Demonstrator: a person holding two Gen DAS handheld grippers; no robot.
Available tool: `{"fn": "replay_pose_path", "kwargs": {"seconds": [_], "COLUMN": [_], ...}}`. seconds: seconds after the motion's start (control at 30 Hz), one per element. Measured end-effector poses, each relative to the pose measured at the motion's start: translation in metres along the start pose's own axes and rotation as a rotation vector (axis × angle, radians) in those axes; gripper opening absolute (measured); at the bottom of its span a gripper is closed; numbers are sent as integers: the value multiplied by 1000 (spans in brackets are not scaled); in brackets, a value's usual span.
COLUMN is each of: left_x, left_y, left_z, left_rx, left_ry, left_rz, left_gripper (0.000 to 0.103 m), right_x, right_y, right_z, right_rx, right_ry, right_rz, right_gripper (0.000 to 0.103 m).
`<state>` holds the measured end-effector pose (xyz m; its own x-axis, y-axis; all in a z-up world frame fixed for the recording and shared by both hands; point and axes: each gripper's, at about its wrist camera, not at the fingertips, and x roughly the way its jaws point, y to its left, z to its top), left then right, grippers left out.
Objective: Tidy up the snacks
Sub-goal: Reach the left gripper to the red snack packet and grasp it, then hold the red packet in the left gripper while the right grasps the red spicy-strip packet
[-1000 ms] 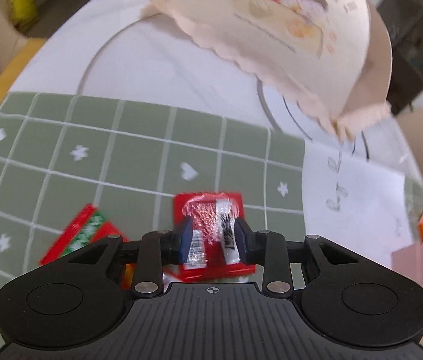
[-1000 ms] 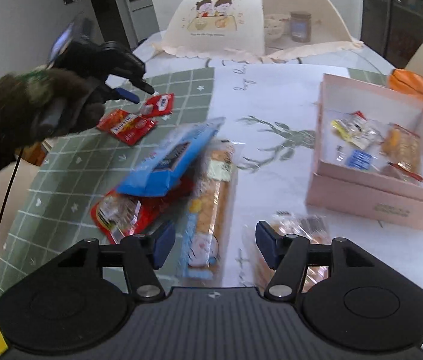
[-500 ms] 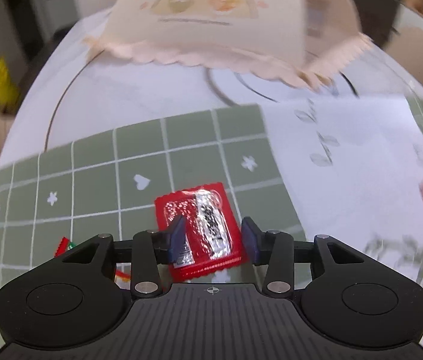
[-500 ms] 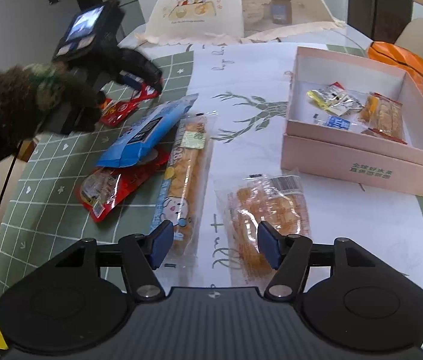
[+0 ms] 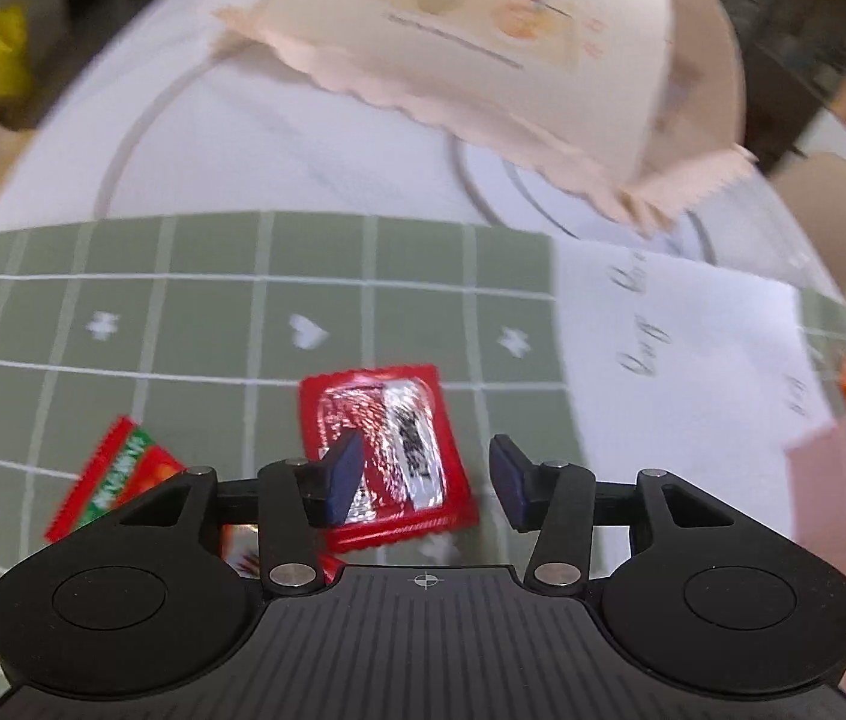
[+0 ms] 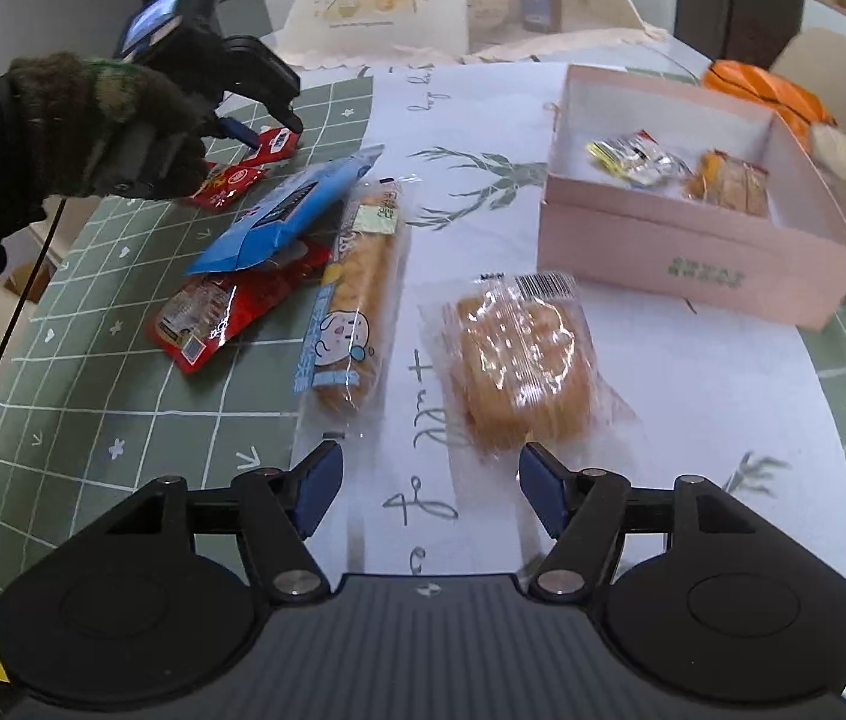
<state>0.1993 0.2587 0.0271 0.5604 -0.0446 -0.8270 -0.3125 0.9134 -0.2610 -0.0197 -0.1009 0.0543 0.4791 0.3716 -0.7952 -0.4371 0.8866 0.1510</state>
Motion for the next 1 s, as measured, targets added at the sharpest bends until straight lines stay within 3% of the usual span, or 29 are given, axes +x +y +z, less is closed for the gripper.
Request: {"fn": "replay_pose_path", "kwargs": {"seconds": [0.07, 0.13, 0.2, 0.27, 0.33, 0.4, 0.47, 0.5, 0.67, 0.83, 1.0], "left_x": [-1, -2, -2, 0, 4, 7, 12, 15, 18, 7, -22], "left_y": [0, -3, -8, -12, -12, -15, -21, -23, -28, -31, -44], "left_z": [-2, -5, -8, -8, -4, -1, 1, 1, -6, -19, -73], "left_rx": [9, 36, 61, 63, 35, 25, 56, 78, 153, 175, 263], "left_ry": [8, -17, -46, -55, -47, -41, -44, -37, -41, 2, 2], "left_rz": [-13, 50, 115, 126, 95, 87, 125, 160, 210, 142, 17], "left_gripper": [51, 40, 40, 42, 55, 56, 57, 66, 65, 64, 58], "right_x": [-1, -2, -3, -5, -7, -7, -6, -5, -3, -5, -3], "right_y": [2, 3, 5, 7, 8, 7, 7, 6, 6, 3, 1], "right_z": [-2, -2, -2, -2, -2, -4, -6, -7, -10, -7, 5], "right_rx": [-1, -5, -11, -19, -21, -13, -8, -8, -12, -6, -8], "right_ry": [-5, -10, -17, -25, -28, -23, -13, -8, 7, -10, -37], "right_rz": [2, 5, 6, 0, -5, -7, -13, -16, -31, -31, -40], "right_gripper": [66, 66, 66, 66, 66, 66, 66, 66, 66, 66, 66]}}
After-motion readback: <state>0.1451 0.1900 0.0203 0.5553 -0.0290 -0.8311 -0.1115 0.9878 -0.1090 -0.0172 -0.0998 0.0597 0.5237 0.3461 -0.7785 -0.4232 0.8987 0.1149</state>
